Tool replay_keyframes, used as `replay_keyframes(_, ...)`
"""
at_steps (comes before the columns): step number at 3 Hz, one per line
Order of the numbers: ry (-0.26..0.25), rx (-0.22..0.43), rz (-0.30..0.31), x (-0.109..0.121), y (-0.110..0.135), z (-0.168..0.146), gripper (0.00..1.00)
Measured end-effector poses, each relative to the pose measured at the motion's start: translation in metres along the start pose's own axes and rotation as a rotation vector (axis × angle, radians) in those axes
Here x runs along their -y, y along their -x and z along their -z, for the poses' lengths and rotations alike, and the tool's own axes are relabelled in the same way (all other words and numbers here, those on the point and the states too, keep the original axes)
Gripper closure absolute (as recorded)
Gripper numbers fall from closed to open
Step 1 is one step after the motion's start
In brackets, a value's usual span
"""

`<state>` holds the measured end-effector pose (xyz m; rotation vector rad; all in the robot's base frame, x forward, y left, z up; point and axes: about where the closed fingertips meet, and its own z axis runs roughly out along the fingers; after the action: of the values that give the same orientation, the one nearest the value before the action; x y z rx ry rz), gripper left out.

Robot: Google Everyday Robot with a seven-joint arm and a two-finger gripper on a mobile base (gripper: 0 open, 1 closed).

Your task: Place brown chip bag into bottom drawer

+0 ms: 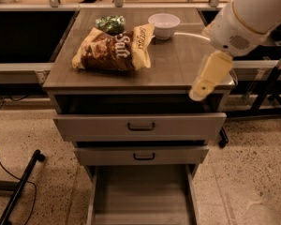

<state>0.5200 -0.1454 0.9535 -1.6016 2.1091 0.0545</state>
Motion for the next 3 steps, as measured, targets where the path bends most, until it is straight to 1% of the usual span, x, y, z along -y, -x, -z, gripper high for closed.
replay_keyframes(1, -0.011, 0.053, -0.024, 0.017, 0.031, -0.027, 0.0)
replay_keyframes(2, -0.011, 0.053, -0.024, 0.017, 0.031, -0.027, 0.0)
replay_keyframes(3, -0.04, 0.042, 0.026, 0.033, 0.052, -0.039, 0.0)
